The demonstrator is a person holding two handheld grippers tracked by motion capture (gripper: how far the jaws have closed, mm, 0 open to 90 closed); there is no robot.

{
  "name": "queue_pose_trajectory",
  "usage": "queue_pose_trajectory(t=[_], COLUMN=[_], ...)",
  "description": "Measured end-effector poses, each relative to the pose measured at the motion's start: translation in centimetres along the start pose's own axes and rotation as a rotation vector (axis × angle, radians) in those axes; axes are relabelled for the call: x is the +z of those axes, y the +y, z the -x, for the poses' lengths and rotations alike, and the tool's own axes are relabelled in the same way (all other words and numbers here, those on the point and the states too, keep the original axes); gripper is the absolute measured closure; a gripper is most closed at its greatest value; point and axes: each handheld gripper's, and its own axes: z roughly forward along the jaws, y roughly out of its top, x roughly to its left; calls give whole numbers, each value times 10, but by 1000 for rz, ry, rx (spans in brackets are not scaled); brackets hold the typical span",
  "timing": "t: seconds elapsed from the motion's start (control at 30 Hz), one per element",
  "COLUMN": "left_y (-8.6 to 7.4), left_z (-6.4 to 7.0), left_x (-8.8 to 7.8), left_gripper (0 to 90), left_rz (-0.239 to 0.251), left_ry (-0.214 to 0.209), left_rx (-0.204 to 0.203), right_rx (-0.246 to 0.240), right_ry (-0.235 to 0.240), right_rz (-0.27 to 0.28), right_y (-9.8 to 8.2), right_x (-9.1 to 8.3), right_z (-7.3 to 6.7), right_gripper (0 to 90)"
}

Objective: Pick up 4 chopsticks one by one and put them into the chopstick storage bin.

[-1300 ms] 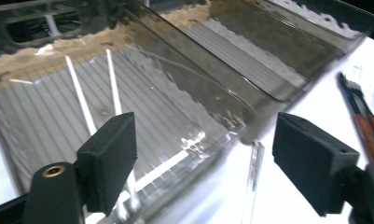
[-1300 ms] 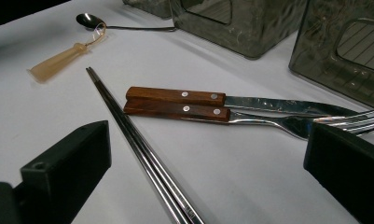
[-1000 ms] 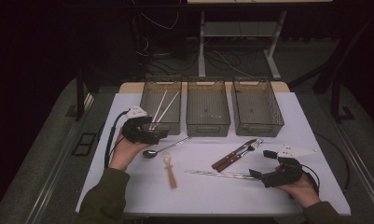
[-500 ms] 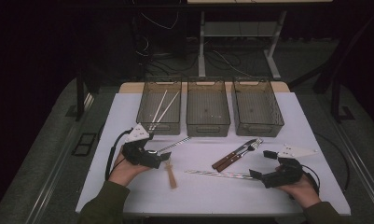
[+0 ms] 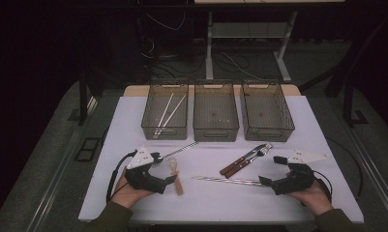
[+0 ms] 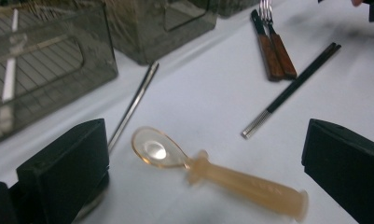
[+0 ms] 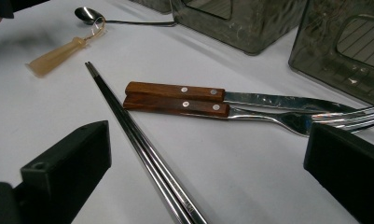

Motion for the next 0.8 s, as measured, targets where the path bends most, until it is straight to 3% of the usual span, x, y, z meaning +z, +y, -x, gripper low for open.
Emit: queue_pose_trajectory(t=[0.1,0.17,0.2,0.4,0.6,0.8], left_y=[-7,-9,-9,-9,-10,-10], left_z=[5,7,7,7,7,7], left_x=[-1,-1,-1,1,2,3], left_gripper=[0,0,0,0,0,0], left_rz=[-1,-3,-6,-15,-20,-19], left_ry=[-14,-20,-23,-29,-35,-39], left_rx=[-17,-19,-14,-6,-13,-14], right_rx=[-13,-4,-11,-27,-38,-41], right_ry=[37,60,66,100,87,67], right_rz=[7,2,-1,-91,-165,-221], right_y=[2,4,4,6,3,0], right_x=[-5,-7,-7,1,4,8], right_z=[1,1,1,0,4,9], right_gripper=[152,163,214,440,700,832])
